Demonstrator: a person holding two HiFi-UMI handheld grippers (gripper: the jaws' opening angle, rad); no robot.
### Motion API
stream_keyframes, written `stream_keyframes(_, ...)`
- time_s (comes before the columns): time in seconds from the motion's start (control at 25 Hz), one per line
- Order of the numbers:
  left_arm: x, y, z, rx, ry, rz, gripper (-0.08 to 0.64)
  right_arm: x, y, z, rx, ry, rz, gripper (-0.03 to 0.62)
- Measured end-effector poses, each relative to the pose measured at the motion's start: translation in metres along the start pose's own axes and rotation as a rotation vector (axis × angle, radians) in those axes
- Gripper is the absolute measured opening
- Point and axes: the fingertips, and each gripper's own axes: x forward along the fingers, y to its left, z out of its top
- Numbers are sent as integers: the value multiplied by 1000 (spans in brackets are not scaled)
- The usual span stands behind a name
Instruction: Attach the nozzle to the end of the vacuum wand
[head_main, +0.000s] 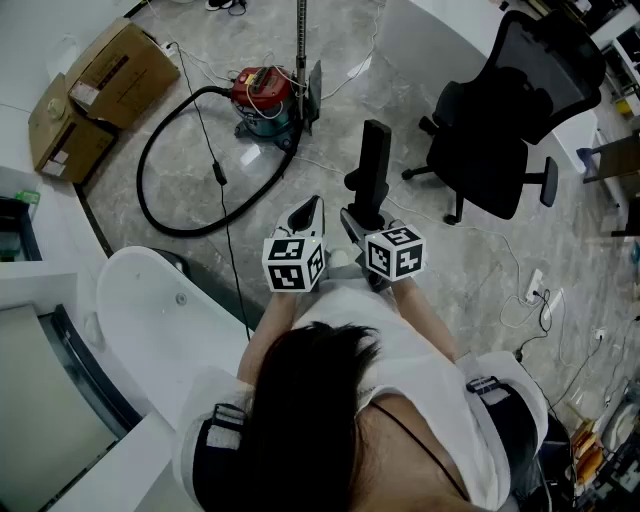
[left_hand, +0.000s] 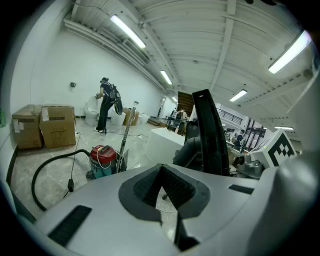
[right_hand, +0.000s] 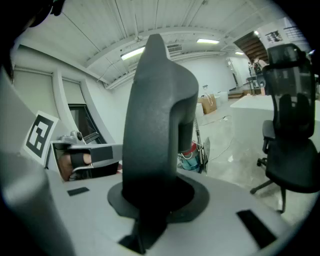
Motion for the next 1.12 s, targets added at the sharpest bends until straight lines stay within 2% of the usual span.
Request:
stream_keyframes(0.48, 12, -5, 6, 19, -2, -6, 2, 2, -8, 8, 2, -23, 9, 78)
stream_keyframes(0.68, 22, -9, 10, 28, 1, -10, 2, 1, -12, 14, 30, -20, 79, 78)
stream_keyframes(1.12, 42, -16, 13, 13, -18, 6, 3, -6, -42, 23, 17, -14, 73, 80)
